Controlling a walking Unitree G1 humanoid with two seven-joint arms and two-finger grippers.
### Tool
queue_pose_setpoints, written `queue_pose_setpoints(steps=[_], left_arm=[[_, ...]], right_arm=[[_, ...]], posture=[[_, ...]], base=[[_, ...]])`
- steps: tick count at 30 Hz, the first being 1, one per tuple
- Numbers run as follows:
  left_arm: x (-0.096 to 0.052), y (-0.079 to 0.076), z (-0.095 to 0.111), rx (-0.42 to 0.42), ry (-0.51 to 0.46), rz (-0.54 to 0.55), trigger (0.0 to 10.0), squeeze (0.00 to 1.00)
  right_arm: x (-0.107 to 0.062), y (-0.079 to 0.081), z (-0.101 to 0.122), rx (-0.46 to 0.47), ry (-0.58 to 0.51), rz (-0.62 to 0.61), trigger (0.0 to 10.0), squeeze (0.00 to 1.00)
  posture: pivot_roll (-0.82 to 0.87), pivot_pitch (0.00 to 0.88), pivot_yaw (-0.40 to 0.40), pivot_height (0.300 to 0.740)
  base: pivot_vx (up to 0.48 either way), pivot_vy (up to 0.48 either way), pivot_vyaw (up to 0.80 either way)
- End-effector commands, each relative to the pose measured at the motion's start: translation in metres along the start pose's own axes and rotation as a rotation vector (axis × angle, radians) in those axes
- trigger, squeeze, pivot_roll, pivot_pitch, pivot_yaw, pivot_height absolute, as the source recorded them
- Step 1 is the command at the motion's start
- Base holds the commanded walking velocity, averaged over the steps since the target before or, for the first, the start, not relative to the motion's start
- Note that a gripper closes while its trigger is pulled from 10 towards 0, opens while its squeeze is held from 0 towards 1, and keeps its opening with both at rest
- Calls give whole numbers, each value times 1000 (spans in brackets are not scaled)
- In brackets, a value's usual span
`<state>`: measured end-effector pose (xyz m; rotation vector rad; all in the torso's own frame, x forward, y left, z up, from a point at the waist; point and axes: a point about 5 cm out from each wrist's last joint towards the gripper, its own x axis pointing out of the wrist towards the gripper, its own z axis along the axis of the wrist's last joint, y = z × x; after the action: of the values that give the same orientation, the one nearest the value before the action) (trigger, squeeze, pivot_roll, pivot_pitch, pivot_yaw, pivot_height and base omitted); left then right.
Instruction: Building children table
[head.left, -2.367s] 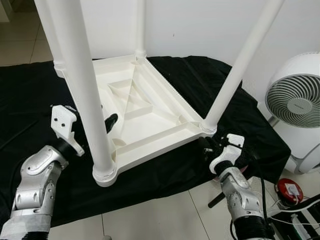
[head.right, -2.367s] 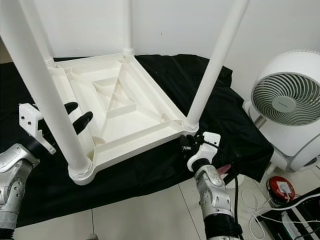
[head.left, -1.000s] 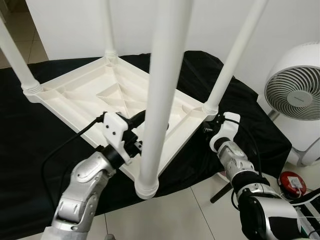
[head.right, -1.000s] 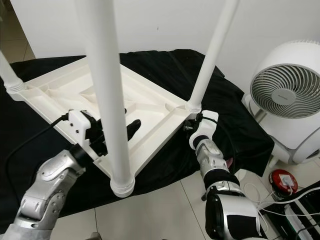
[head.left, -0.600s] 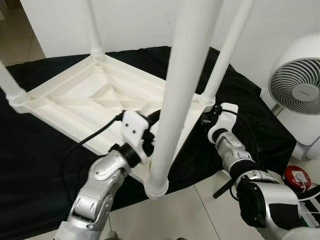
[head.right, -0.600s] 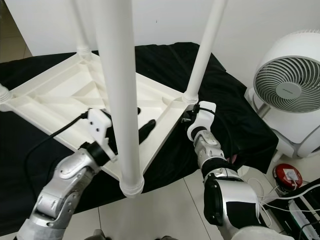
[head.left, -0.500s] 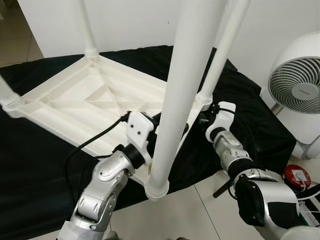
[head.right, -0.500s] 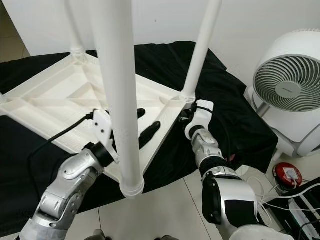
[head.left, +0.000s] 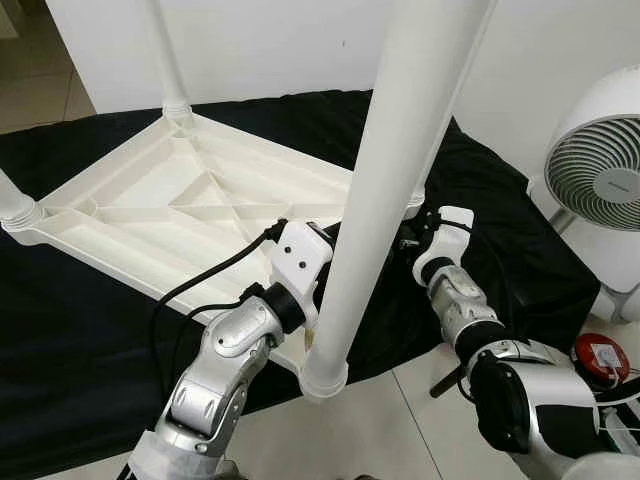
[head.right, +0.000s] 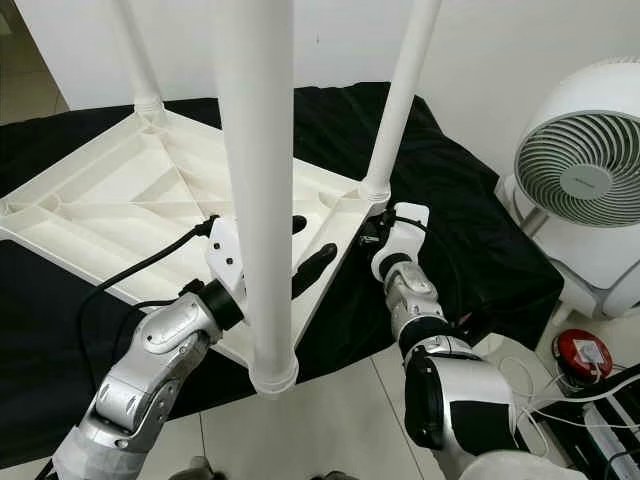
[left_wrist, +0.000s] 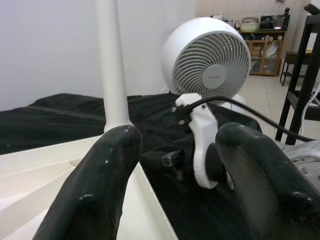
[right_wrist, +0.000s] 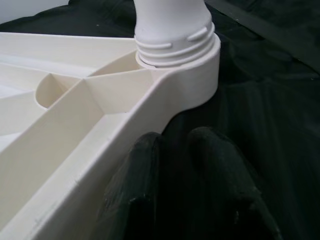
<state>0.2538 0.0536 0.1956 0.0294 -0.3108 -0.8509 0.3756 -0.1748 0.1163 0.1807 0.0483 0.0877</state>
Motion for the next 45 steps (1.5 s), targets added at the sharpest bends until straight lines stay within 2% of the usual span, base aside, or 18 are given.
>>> queue_pose_setpoints(steps=[1,3,6,9,14,16,19,23,28,30,31,34,35,36,37,42,44,45], left_arm=[[-9,20,-5,32,39,56,10000,0],[-20,37,-9,23,81,83,10000,0],[-24,43,-10,3,103,86,10000,0],[-37,61,-14,42,141,98,10000,0],[-44,71,-14,58,147,99,10000,0],[-51,77,-12,104,141,85,10000,0],[-62,80,-7,126,126,39,10000,0],[-66,81,-6,132,119,15,10000,0],[-89,76,-12,117,201,-108,10000,0],[-92,74,-14,121,218,-131,10000,0],[-96,70,-15,118,228,-161,10000,0],[-101,66,-16,104,237,-198,10000,0],[-104,64,-16,124,240,-220,10000,827],[-104,64,-16,124,240,-220,10000,827],[-108,61,-16,139,254,-246,10000,1000],[-116,58,-18,173,294,-309,10000,1000],[-123,57,-19,211,339,-376,10000,1000],[-123,57,-19,211,339,-376,10000,1000]], right_arm=[[-9,-6,-8,-8,-26,14,10000,0],[-17,-8,-11,-31,-65,49,10000,0],[-21,-9,-13,-43,-82,57,10000,0],[-32,-12,-14,-37,-123,94,10000,0],[-40,-13,-11,-20,-162,121,10000,0],[-46,-15,-7,-32,-196,129,10000,0],[-55,-15,-3,-50,-222,155,10000,0],[-59,-14,-1,-58,-230,169,10000,0],[-76,-7,5,-114,-214,289,10000,27],[-80,-4,5,-122,-207,314,10000,27],[-84,-1,6,-123,-196,344,10000,1000],[-91,3,7,-118,-183,396,10000,1000],[-95,6,8,-128,-175,429,10000,1000],[-95,6,8,-128,-175,429,10000,1000],[-98,8,9,-140,-168,464,10000,1000],[-106,13,13,-175,-146,548,10000,1000],[-112,16,15,-232,-106,655,10000,1000],[-112,16,15,-232,-106,655,10000,1000]], posture=[[65,53,-23,740],[60,46,-29,740],[60,46,-29,740],[51,27,-37,740],[49,22,-40,740],[43,19,-43,740],[42,23,-46,740],[40,25,-46,740],[31,30,-53,740],[31,30,-53,740],[30,32,-53,740],[30,32,-53,740],[25,33,-51,740],[25,33,-51,740],[29,35,-52,740],[30,35,-51,740],[35,32,-53,740],[35,32,-53,740]], base=[[0,0,0],[0,0,0],[0,0,0],[0,0,0],[0,0,0],[0,0,0],[0,0,0],[0,0,0],[0,0,0],[0,0,0],[0,0,0],[0,0,0],[0,0,0],[0,0,0],[0,0,0],[0,0,0],[0,0,0],[0,0,0]])
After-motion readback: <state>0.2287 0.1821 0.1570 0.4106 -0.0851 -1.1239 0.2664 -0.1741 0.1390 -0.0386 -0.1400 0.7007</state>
